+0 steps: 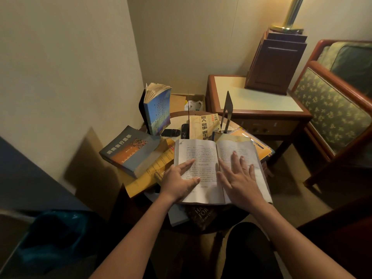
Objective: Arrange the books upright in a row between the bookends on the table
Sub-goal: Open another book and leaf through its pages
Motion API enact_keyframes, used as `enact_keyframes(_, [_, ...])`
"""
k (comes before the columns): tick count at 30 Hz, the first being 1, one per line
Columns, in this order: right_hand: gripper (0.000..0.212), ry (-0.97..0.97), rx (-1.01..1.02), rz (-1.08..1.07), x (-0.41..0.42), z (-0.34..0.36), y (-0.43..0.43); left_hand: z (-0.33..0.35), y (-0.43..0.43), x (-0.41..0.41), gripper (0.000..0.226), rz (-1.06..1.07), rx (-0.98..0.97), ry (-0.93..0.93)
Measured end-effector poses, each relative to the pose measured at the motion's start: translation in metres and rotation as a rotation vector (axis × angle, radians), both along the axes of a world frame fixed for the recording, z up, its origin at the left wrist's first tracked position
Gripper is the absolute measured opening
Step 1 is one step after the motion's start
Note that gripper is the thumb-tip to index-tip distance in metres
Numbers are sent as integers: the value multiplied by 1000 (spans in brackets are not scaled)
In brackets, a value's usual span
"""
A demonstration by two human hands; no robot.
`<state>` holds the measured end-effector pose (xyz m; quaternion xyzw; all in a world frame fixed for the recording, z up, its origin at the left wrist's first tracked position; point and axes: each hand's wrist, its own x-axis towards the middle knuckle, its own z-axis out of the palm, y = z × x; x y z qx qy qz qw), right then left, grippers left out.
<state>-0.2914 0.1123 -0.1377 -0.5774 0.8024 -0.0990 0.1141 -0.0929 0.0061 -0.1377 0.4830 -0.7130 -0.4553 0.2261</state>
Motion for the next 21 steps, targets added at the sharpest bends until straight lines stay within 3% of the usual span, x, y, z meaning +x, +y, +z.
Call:
enact_keyframes(4, [71, -65, 4, -133, -23, -3, 16, 0, 0, 0, 68, -7, 15, 2])
enact_keyframes(11, [80, -396, -12, -314, -40, -3, 30, 2, 1, 1, 65, -10, 21, 25])
enact_keyframes(21, [67, -355, -166, -403, -48, 31, 28, 15, 3, 4, 68, -13, 99, 100])
